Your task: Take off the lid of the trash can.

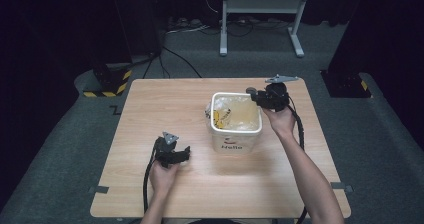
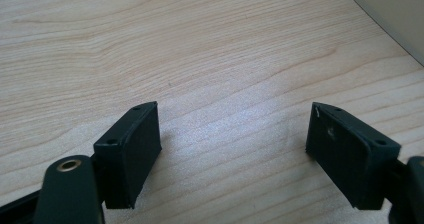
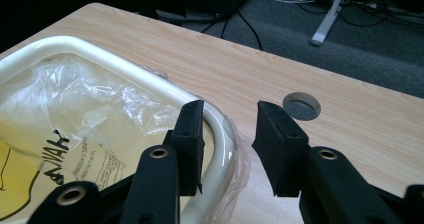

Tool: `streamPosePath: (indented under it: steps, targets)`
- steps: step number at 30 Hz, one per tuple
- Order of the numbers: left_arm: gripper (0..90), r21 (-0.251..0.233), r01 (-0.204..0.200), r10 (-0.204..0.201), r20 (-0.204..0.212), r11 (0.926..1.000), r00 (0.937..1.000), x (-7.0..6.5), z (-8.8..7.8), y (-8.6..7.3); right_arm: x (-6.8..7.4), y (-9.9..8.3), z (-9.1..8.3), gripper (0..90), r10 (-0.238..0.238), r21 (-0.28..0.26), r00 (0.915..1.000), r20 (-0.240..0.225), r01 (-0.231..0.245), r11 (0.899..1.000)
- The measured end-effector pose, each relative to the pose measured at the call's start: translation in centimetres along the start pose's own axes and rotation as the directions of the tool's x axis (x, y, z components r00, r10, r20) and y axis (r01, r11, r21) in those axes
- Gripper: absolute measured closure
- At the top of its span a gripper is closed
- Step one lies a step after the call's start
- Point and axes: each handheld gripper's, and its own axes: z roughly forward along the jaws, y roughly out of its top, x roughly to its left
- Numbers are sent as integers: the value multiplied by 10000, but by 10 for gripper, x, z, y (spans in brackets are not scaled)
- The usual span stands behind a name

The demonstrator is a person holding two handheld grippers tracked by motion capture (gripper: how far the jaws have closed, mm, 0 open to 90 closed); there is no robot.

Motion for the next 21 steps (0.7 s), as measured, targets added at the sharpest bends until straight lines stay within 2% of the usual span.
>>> streamPosePath:
  steps: [10,21]
  targets:
    - [218,0,1,-1,1,10000,10000,0,0,0,2,-1,1,685,-367,-101,9993,-21,367,9993]
    - [218,-2,4,-4,0,10000,10000,0,0,0,2,-3,1,748,-551,-172,9983,-164,548,9984]
